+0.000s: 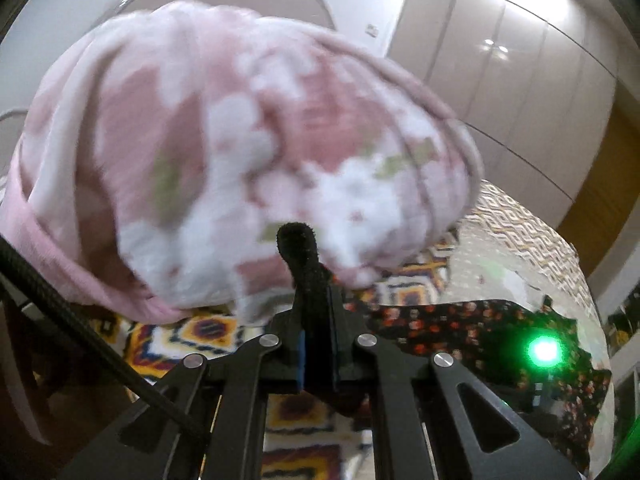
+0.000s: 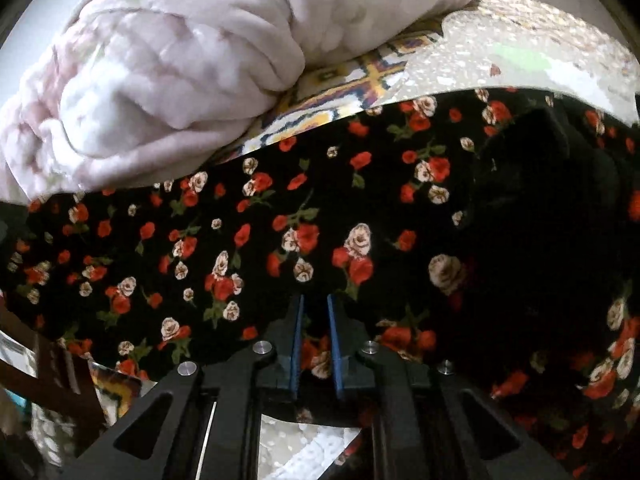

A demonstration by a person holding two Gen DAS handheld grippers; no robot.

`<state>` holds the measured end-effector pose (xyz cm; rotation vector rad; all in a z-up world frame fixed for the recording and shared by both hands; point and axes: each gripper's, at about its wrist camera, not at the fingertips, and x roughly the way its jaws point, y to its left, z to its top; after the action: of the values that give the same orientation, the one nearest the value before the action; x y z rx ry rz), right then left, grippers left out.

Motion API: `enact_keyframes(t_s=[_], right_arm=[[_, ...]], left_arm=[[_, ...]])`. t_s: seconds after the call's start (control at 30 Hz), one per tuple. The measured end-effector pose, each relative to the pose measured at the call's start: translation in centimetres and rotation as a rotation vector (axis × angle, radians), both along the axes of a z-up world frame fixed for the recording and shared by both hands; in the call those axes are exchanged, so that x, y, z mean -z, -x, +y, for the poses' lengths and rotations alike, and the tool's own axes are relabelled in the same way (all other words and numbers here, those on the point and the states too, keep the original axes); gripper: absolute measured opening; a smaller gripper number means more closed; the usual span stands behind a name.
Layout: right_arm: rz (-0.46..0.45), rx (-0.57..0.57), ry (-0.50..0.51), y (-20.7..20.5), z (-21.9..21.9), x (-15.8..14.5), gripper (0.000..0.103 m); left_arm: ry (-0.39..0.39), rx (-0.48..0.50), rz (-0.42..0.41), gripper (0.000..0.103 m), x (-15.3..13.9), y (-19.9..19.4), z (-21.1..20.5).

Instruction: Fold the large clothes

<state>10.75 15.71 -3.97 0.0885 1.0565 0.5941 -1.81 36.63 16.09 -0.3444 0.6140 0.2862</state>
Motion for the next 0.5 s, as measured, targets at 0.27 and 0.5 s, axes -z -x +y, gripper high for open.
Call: enact_keyframes(t_s=[0.27,0.5], right_arm=[[-0.131,0.174,-0.141,2.8,-12.3,-8.3,0.017],[-0.166,0.4,-0.232,7.0,-28.3,-9.3,0.018]], left_arm=[[-0.055,0.258,-0.052,0.007,-5.2,-3.3,-12.2],[-0.041,0.586,-0.053,0.007,-6.6,-7.2,-29.3]])
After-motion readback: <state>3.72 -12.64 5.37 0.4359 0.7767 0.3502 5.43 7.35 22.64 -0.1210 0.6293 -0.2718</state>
